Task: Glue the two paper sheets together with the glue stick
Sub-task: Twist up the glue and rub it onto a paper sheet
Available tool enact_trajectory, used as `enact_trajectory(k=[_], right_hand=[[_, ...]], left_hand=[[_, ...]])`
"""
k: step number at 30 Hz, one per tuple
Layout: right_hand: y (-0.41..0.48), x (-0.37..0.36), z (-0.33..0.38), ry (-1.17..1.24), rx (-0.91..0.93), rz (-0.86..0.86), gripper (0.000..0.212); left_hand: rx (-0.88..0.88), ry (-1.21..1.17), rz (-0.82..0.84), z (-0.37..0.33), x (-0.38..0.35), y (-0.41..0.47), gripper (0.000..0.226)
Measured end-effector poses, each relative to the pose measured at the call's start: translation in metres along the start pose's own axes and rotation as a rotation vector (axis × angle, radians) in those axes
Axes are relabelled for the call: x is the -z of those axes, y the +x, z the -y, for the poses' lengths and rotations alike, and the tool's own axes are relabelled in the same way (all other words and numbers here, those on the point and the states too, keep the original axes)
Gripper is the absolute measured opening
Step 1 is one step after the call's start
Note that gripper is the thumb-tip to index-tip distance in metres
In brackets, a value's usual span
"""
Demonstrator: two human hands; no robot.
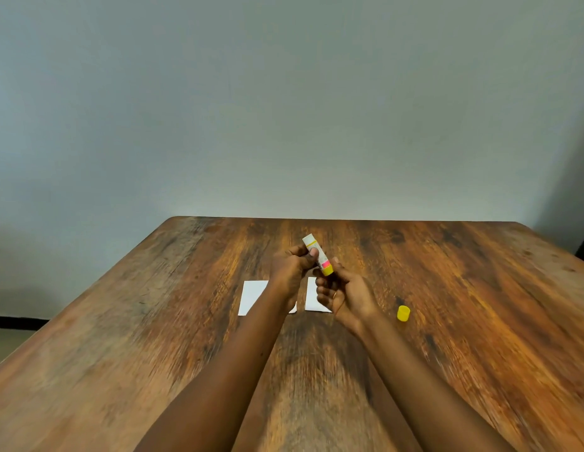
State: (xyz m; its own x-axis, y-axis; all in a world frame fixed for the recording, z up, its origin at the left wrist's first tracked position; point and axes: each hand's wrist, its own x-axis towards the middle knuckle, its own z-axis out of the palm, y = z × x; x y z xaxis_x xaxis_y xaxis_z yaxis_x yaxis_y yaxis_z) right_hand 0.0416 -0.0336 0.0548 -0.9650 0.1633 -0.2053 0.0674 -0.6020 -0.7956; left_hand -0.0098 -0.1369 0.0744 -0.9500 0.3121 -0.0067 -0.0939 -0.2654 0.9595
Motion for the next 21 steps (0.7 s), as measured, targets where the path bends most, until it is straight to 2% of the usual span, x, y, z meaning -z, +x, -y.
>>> enact_trajectory(k=[3, 5, 7, 9, 11, 14, 16, 18, 21], right_hand=[[0.0002, 0.0046, -0.006, -0.215, 0.332, -0.058, 0.005], [0.0031, 0.008, -0.0097, -0.434, 0.445, -0.127, 0.018], [0.004, 0.006, -0.0103, -0.479, 0.486, -0.192, 0.02], [0.0034, 0.0023, -0.0096, -0.47, 0.476, -0.203, 0.016], [0.0028, 0.0003, -0.0083, -0.355, 0.38, -0.159, 0.013], [0.0013, -0.0003, -0.005, -0.016, 0.02, -0.093, 0.036], [0.0005, 0.0005, -0.0036, 0.09, -0.104, -0.054, 0.036], [-0.0006, 0.0007, -0.0043, 0.154, -0.07, -0.038, 0.034], [0.0, 0.0043, -0.008, 0.174, 0.121, -0.017, 0.011]], left_hand=[[-0.044, 0.069, -0.086, -0.0022, 0.0006, 0.0013, 0.023], [-0.04, 0.075, -0.105, -0.0032, -0.0014, 0.0002, 0.03], [-0.047, 0.08, -0.101, -0.004, -0.0034, -0.0013, 0.03], [-0.055, 0.095, -0.088, -0.0046, -0.0037, -0.0017, 0.025], [-0.066, 0.111, -0.061, -0.0058, -0.0031, -0.0026, 0.015], [-0.062, 0.107, 0.001, -0.0036, -0.0035, -0.0047, 0.013], [-0.065, 0.124, -0.002, -0.0004, -0.0043, -0.0056, 0.021], [-0.068, 0.116, -0.024, 0.0, -0.0039, -0.0061, 0.024], [-0.063, 0.079, -0.049, -0.0021, -0.0018, -0.0055, 0.018]])
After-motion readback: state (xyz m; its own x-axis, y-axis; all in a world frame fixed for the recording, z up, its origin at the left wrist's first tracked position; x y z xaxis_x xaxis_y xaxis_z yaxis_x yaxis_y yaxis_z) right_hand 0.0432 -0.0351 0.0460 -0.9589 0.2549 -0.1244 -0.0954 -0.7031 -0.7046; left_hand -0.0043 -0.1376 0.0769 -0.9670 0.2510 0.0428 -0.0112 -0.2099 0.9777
